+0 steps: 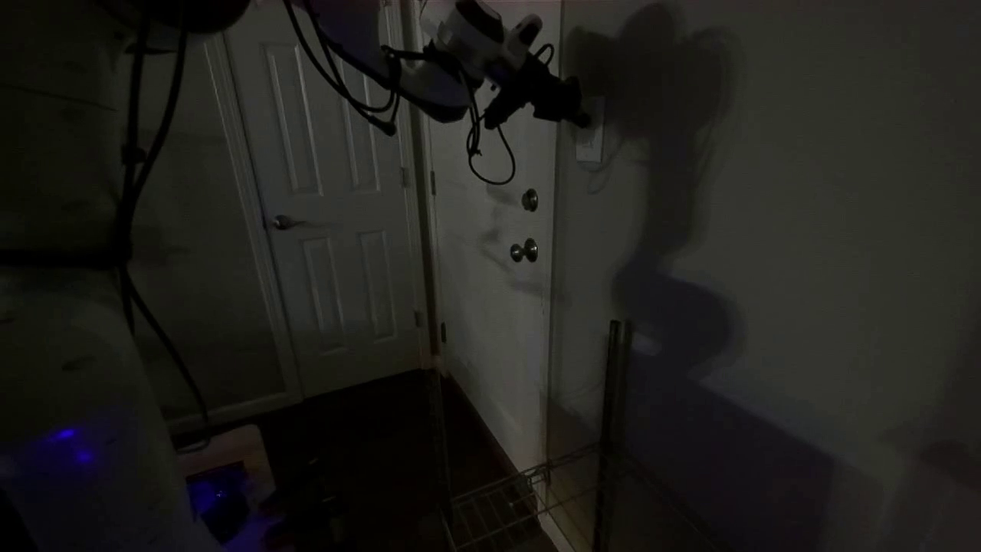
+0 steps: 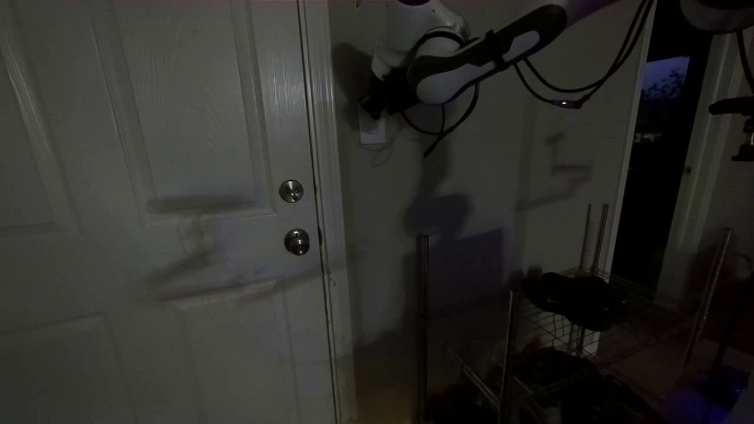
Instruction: Turn on the light switch
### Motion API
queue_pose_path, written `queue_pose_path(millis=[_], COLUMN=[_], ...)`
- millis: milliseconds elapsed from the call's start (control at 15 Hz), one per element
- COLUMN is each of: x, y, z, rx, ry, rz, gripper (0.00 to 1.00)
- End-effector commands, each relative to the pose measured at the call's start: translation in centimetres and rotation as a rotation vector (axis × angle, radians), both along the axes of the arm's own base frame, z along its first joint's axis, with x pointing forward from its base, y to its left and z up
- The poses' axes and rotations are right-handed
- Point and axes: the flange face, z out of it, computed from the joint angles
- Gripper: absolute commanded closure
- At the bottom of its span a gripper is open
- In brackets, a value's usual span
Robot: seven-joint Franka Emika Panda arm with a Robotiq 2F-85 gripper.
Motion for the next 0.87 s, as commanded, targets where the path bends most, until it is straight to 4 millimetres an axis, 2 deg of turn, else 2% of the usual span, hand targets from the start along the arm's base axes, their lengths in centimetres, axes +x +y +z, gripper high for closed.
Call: queue_pose_path(millis=[0, 800], x=[1.17, 0.18], y=[-0.14, 0.20], z=[0.05, -0.01], rx=[0.001, 0.008], ry=[-0.045, -0.002], rz=[-0.003, -0.070], gripper=[0.99, 0.99])
